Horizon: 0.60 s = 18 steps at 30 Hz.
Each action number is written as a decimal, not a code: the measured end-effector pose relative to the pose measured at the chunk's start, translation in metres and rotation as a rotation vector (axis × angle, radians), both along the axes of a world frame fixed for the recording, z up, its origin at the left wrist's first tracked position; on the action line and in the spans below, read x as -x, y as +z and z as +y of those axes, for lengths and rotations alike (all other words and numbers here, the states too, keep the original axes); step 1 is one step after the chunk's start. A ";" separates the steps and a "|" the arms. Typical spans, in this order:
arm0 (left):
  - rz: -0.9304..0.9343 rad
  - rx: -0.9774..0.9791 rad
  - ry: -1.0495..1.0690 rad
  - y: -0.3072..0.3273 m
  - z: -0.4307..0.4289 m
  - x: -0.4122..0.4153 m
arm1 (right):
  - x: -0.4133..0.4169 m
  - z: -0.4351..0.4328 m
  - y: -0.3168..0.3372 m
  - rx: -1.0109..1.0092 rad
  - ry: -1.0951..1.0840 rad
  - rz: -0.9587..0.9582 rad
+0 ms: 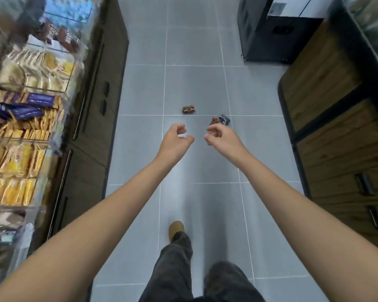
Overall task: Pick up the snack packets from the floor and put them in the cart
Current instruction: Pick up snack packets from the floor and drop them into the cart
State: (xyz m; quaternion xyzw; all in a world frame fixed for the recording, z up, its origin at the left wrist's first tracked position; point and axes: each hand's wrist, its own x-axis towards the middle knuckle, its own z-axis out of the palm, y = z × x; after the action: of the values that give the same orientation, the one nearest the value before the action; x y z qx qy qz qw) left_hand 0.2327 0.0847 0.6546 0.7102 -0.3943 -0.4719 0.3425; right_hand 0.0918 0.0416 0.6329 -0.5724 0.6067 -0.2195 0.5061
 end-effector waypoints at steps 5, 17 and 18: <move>-0.003 0.011 -0.040 0.005 -0.091 -0.023 | -0.018 -0.080 0.006 -0.005 -0.058 0.019; -0.032 -0.021 -0.143 -0.033 -0.319 -0.022 | -0.008 -0.294 -0.037 -0.064 -0.194 0.032; -0.039 -0.045 -0.156 -0.038 -0.339 -0.021 | -0.005 -0.314 -0.042 -0.076 -0.208 0.036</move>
State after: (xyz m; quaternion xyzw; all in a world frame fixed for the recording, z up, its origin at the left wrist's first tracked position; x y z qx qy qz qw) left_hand 0.2535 -0.2541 0.6169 0.6940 -0.4444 -0.4918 0.2810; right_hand 0.0970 -0.2721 0.5909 -0.4904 0.6798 -0.2375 0.4909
